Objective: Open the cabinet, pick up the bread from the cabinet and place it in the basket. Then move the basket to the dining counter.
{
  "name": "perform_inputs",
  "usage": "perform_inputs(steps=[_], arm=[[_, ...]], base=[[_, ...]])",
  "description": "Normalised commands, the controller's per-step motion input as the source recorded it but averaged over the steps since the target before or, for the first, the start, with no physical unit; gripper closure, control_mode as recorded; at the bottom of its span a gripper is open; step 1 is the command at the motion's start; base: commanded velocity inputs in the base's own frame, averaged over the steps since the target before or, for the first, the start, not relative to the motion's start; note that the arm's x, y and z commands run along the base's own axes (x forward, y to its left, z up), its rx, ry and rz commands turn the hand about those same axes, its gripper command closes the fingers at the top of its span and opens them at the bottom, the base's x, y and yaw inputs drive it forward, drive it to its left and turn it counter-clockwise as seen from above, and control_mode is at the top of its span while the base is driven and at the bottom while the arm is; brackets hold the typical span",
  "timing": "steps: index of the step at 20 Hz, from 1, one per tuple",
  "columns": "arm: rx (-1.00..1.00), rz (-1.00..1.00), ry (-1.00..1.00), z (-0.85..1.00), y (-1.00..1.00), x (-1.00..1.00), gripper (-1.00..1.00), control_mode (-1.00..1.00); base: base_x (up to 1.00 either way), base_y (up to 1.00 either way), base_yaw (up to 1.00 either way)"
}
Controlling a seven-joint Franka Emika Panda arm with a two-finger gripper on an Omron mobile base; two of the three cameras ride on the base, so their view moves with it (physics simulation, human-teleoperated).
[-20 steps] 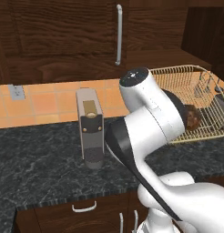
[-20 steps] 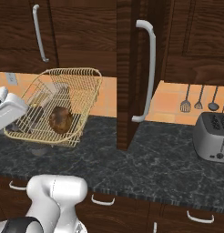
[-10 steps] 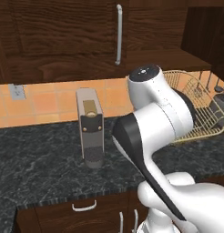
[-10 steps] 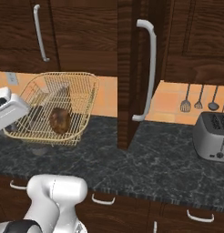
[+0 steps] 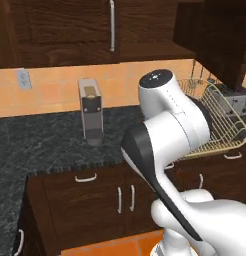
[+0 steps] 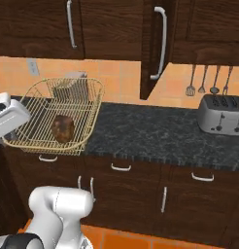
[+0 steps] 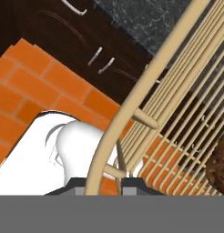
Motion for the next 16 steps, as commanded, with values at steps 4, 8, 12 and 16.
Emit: perform_inputs(steps=[4,8,12,16], arm=[[0.0,0.0,0.0,0.0,0.0,0.0,1.0,1.0],[0.0,0.0,0.0,0.0,0.0,0.0,1.0,1.0],[0.0,0.0,0.0,0.0,0.0,0.0,1.0,1.0],[0.0,0.0,0.0,0.0,0.0,0.0,1.0,1.0]], base=[[-0.28,0.01,-0.64],[-0.35,0.0,-0.71],[-0.28,0.0,-0.74],[-0.29,-0.04,-0.73]])
